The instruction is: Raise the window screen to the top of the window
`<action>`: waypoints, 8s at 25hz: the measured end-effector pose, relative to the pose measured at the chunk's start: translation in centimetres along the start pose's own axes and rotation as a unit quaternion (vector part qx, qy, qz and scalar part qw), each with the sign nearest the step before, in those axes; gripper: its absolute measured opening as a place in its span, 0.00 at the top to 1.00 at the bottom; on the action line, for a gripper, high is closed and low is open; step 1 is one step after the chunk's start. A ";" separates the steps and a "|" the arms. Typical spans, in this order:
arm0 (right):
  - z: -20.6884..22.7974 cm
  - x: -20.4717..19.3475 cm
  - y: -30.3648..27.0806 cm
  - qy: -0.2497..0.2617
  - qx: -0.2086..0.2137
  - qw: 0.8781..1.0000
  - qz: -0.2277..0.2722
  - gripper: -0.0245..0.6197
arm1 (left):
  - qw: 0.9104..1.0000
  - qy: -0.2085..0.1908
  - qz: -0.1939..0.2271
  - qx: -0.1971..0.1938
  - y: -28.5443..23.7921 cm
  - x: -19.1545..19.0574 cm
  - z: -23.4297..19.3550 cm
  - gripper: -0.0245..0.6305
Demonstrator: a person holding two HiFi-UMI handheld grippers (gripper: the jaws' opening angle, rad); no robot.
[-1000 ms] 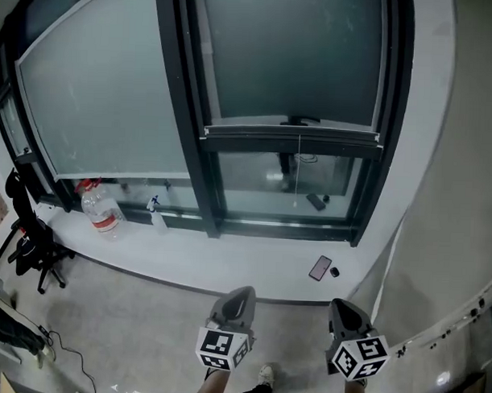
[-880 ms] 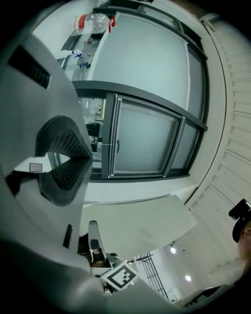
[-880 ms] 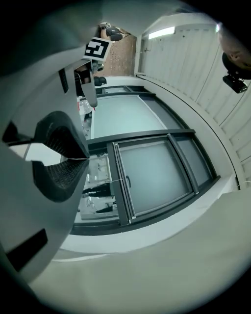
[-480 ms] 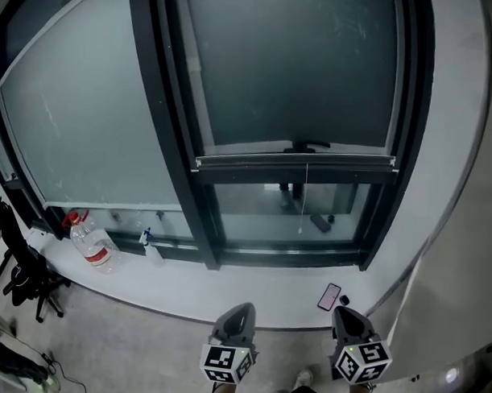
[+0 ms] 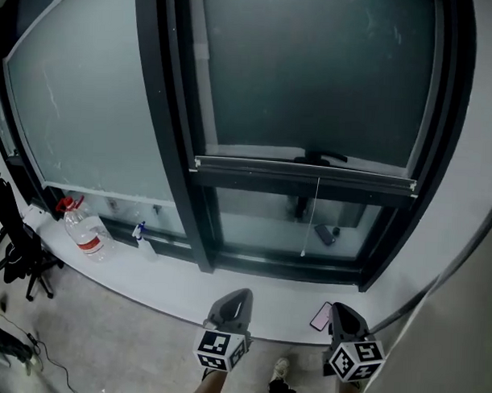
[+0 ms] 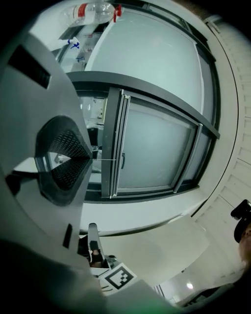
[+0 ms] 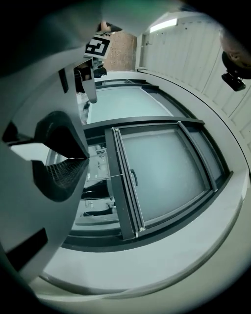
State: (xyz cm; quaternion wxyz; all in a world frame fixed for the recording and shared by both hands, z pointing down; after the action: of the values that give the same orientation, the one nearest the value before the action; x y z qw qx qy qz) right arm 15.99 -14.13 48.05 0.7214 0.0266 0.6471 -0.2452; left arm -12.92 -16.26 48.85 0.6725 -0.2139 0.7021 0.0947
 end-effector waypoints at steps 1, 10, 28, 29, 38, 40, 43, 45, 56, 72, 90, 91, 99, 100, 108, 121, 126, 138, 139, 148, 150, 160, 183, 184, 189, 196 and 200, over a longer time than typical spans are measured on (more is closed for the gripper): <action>0.8 0.5 -0.8 0.002 0.000 1.000 -0.002 0.95 | 1.000 -0.009 -0.002 0.001 -1.3 0.4 -0.1 0.96; 8.6 7.2 -10.1 0.047 0.014 0.999 0.019 0.95 | 0.999 -0.032 0.026 0.012 -13.7 5.6 -1.5 0.96; 13.0 16.6 -20.1 0.184 0.040 0.981 0.033 0.95 | 0.978 -0.206 -0.011 -0.028 -26.7 11.9 -5.5 0.96; 13.0 17.2 -20.8 0.211 0.047 0.976 0.023 0.95 | 0.973 -0.226 -0.021 -0.035 -27.2 12.3 -5.8 0.96; 12.5 22.1 -25.3 0.509 -0.008 0.852 -0.123 0.85 | 0.852 -0.514 -0.100 -0.002 -30.0 16.5 -6.9 0.82; 13.0 22.7 -25.9 0.575 -0.014 0.800 -0.173 0.85 | 0.812 -0.565 -0.144 0.005 -30.7 17.1 -7.5 0.82; 13.7 23.7 -26.1 0.620 -0.032 0.757 -0.203 0.85 | 0.783 -0.595 -0.181 0.007 -30.9 18.0 -8.2 0.82; 14.1 24.1 -26.3 0.622 -0.029 0.751 -0.220 0.85 | 0.779 -0.594 -0.199 0.001 -30.9 18.2 -8.8 0.82; 14.4 24.4 -27.3 0.630 -0.038 0.732 -0.256 0.91 | 0.776 -0.575 -0.260 0.002 -32.2 17.6 -11.3 0.83; 14.4 25.3 -27.6 0.631 -0.005 0.722 -0.285 0.91 | 0.737 -0.589 -0.323 -0.075 -32.9 19.5 -11.9 0.91; 14.1 27.5 -29.0 0.613 0.073 0.682 -0.391 0.94 | 0.710 -0.576 -0.392 -0.107 -34.0 20.4 -11.5 0.93; 14.2 27.5 -28.9 0.610 0.078 0.685 -0.390 0.94 | 0.710 -0.571 -0.397 -0.111 -34.0 20.5 -11.6 0.93; 15.7 28.1 -29.0 0.550 0.137 0.724 -0.393 0.96 | 0.716 -0.533 -0.423 -0.154 -34.4 21.0 -12.0 0.94; 15.8 28.1 -29.1 0.543 0.140 0.729 -0.392 0.96 | 0.719 -0.529 -0.422 -0.155 -34.4 20.9 -12.1 0.93; 15.1 28.9 -28.2 0.561 0.095 0.735 -0.368 0.95 | 0.730 -0.539 -0.400 -0.134 -33.8 22.2 -12.0 0.93; 12.7 35.6 -25.4 0.628 0.004 0.718 -0.302 0.95 | 0.760 -0.566 -0.315 -0.047 -31.7 29.3 -11.4 0.93; 11.7 39.9 -23.7 0.648 -0.039 0.714 -0.264 0.95 | 0.756 -0.586 -0.292 -0.011 -30.9 34.3 -10.8 0.93; 9.0 49.2 -20.7 0.688 -0.127 0.684 -0.207 0.95 | 0.738 -0.626 -0.241 0.073 -29.0 44.6 -9.5 0.93; 8.8 50.0 -20.3 0.691 -0.136 0.682 -0.199 0.95 | 0.738 -0.628 -0.233 0.083 -28.8 45.5 -9.4 0.93; 6.9 58.8 -17.5 0.704 -0.218 0.665 -0.122 0.95 | 0.737 -0.636 -0.169 0.155 -27.2 55.3 -8.6 0.93; 6.3 60.7 -16.9 0.709 -0.233 0.657 -0.107 0.95 | 0.746 -0.630 -0.149 0.155 -26.7 57.6 -8.6 0.93; 4.2 69.5 -14.5 0.712 -0.303 0.632 -0.043 0.95 | 0.697 -0.665 -0.100 0.248 -25.4 67.0 -7.4 0.93; 3.0 77.8 -15.1 0.679 -0.402 0.602 0.123 0.95 | 0.648 -0.621 0.083 0.433 -24.8 78.7 -6.4 0.93; 2.9 78.2 -14.8 0.675 -0.403 0.604 0.133 0.95 | 0.648 -0.621 0.085 0.432 -24.7 78.7 -6.5 0.93; 2.1 79.4 -13.5 0.658 -0.401 0.617 0.160 0.95 | 0.640 -0.621 0.112 0.438 -24.5 78.1 -6.5 0.93; 1.3 78.3 -13.2 0.663 -0.398 0.608 0.182 0.95 | 0.656 -0.625 0.118 0.406 -25.0 75.5 -6.8 0.93; 1.2 75.9 -12.7 0.653 -0.379 0.615 0.226 0.95 | 0.719 -0.582 0.151 0.349 -25.3 73.0 -6.9 0.93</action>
State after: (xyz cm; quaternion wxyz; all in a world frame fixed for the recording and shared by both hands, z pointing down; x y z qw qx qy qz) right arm 15.36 -49.92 -20.06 0.0868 0.0498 0.9563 0.2747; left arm -8.57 -54.33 -18.56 0.9525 0.2415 0.1789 0.0491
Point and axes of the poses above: the fingertips, and each gripper's own axes: y backward along the fingers, z to its right, x out of its top, the point moved 10 cm from there along y, backward along the fingers, and after that the axes turned 9 degrees about -z, right-handed, at the moved point
